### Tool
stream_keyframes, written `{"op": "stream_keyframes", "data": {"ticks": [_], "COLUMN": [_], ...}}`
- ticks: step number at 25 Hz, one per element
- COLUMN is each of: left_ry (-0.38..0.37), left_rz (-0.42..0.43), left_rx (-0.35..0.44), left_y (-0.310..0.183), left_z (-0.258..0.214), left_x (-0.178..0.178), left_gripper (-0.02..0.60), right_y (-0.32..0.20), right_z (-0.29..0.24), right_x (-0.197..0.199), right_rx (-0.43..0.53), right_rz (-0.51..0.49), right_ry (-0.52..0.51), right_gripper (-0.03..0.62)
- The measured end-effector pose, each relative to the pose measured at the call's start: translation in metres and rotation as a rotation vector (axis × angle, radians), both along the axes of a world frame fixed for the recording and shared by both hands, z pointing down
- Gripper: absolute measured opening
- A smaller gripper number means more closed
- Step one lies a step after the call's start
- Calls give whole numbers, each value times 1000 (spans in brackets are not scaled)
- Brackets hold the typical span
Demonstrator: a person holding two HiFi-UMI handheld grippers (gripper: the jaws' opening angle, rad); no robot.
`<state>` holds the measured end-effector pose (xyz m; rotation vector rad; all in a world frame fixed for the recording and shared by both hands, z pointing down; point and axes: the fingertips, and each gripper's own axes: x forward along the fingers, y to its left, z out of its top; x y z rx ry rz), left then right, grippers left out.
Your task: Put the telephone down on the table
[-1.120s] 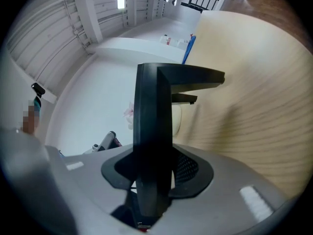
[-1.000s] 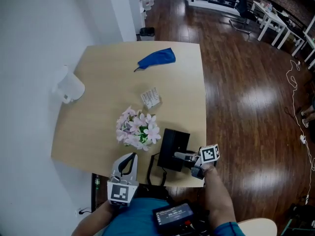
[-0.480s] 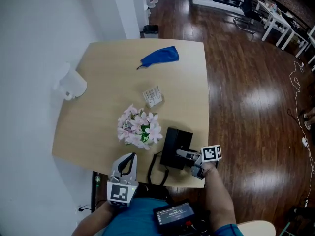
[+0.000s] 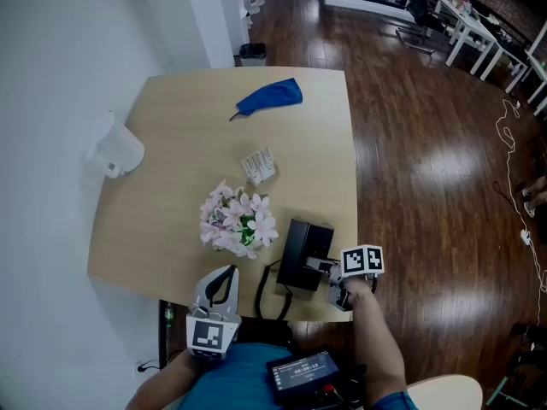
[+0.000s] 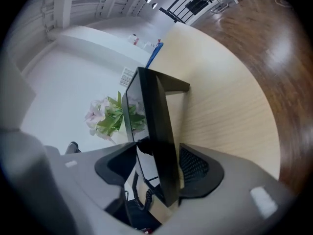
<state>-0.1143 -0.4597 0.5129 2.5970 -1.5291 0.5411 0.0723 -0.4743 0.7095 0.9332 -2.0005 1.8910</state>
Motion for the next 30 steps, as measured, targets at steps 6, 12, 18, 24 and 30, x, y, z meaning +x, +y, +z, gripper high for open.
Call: {"op": "stream_keyframes", "data": {"ticks": [6,12,18,24,30], "left_ry": [40,109,165,207,223], "left_rz": [32,74,154,254,344], "left_rx": [14,6,20,37,45], "left_y": [0,0,6,27,60], "left_z": [-9,-19,-45,-64,-72], "left_x": [4,6,2,-18,-51], "left_gripper": [11,11,11,11,11], "right_y": [8,15,29,63,111], "right_z": [-16,-65,-137,-194,-211], "right_x": [30,51,31,-6,-62], "right_rx": [34,196,368,503,530], "right_rz": [111,203,256,343,399], "right_ry": [170,426,644,814,884], "right_gripper": [224,110,-2,-6,-6]}}
